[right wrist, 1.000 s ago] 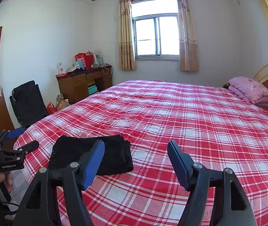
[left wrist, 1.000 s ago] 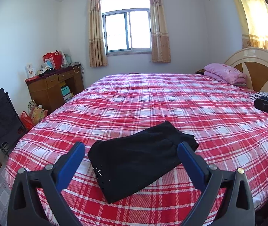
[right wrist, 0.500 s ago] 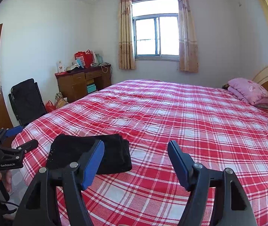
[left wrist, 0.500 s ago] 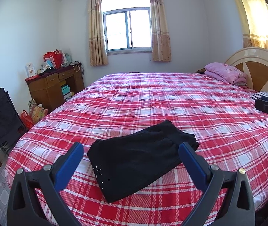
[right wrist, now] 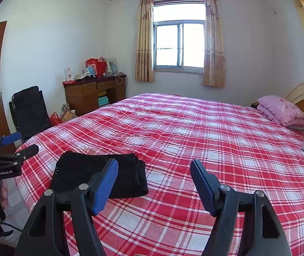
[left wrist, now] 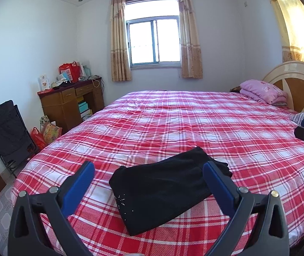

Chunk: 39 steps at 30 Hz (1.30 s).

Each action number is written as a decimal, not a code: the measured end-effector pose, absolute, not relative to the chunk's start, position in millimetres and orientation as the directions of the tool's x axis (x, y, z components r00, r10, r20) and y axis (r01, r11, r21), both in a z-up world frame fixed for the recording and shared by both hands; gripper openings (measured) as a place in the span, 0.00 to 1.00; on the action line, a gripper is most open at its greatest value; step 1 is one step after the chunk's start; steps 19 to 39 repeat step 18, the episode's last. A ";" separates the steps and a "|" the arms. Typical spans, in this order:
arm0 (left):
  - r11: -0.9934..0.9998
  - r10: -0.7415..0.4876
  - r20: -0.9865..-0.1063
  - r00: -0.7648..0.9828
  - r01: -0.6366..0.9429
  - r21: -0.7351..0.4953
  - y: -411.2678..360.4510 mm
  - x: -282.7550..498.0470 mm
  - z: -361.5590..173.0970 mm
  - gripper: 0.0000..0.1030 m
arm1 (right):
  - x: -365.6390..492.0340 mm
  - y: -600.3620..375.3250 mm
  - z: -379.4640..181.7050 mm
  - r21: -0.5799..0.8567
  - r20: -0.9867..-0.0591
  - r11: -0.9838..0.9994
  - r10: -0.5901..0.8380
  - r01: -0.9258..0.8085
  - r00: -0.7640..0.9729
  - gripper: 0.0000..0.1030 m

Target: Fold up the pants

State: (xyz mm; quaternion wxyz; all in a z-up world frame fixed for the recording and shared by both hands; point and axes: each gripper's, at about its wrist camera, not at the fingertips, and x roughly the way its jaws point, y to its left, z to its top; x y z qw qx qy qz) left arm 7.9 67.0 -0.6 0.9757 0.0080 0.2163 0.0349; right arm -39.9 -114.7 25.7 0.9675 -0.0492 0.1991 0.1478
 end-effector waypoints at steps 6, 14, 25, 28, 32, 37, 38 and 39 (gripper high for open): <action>0.996 0.091 -0.439 0.894 -0.087 0.029 70.0 12.2 -5.6 1.00 | -40.4 -111.6 23.2 -0.055 -0.403 0.949 0.264 -0.311 0.876 0.70; 0.994 0.110 -0.431 0.896 -0.102 0.043 70.2 10.4 -10.3 1.00 | -40.2 -107.2 20.4 -0.073 -0.410 0.946 0.260 -0.315 0.874 0.70; 0.994 0.107 -0.430 0.897 -0.095 0.049 68.7 11.6 -11.9 1.00 | -40.1 -105.9 19.1 -0.074 -0.414 0.946 0.260 -0.317 0.872 0.70; 0.994 0.107 -0.430 0.897 -0.095 0.049 68.7 11.6 -11.9 1.00 | -40.1 -105.9 19.1 -0.074 -0.414 0.946 0.260 -0.317 0.872 0.70; 0.994 0.107 -0.430 0.897 -0.095 0.049 68.7 11.6 -11.9 1.00 | -40.1 -105.9 19.1 -0.074 -0.414 0.946 0.260 -0.317 0.872 0.70; 0.994 0.107 -0.430 0.897 -0.095 0.049 68.7 11.6 -11.9 1.00 | -40.1 -105.9 19.1 -0.074 -0.414 0.946 0.260 -0.317 0.872 0.70; 0.994 0.107 -0.430 0.897 -0.095 0.049 68.7 11.6 -11.9 1.00 | -40.1 -105.9 19.1 -0.074 -0.414 0.946 0.260 -0.317 0.872 0.70; 0.994 0.107 -0.430 0.897 -0.095 0.049 68.7 11.6 -11.9 1.00 | -40.1 -105.9 19.1 -0.074 -0.414 0.946 0.260 -0.317 0.872 0.70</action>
